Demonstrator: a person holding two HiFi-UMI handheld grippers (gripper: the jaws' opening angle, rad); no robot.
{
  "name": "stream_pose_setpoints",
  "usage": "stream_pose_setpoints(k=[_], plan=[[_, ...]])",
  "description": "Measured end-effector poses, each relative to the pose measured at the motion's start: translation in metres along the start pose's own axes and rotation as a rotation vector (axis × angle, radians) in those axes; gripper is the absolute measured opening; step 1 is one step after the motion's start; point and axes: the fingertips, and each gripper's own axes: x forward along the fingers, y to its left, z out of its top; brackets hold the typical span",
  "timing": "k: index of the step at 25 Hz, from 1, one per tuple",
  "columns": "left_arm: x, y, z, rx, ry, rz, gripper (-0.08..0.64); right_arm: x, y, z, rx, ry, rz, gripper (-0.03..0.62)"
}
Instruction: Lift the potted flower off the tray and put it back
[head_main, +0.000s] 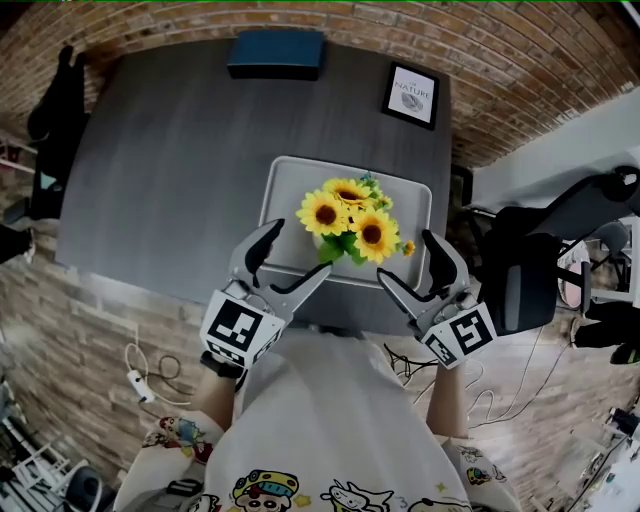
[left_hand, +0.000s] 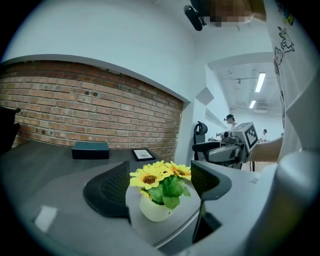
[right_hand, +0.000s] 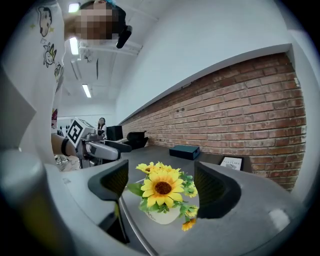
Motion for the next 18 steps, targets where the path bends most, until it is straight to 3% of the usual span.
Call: stream_pose_setpoints(k=[10,18], plan=[[0.024,-0.008,-0.042,-0.017,0.091,-0.067,0.391,0.013,-0.002,-0.035,0.027,0.045,0.081,0.426],[0.036,-0.007,-0.075,0.0,0.151,-0.091,0.428,0.027,0.001,-0.063,-0.063,0.113,0.138,0.46]])
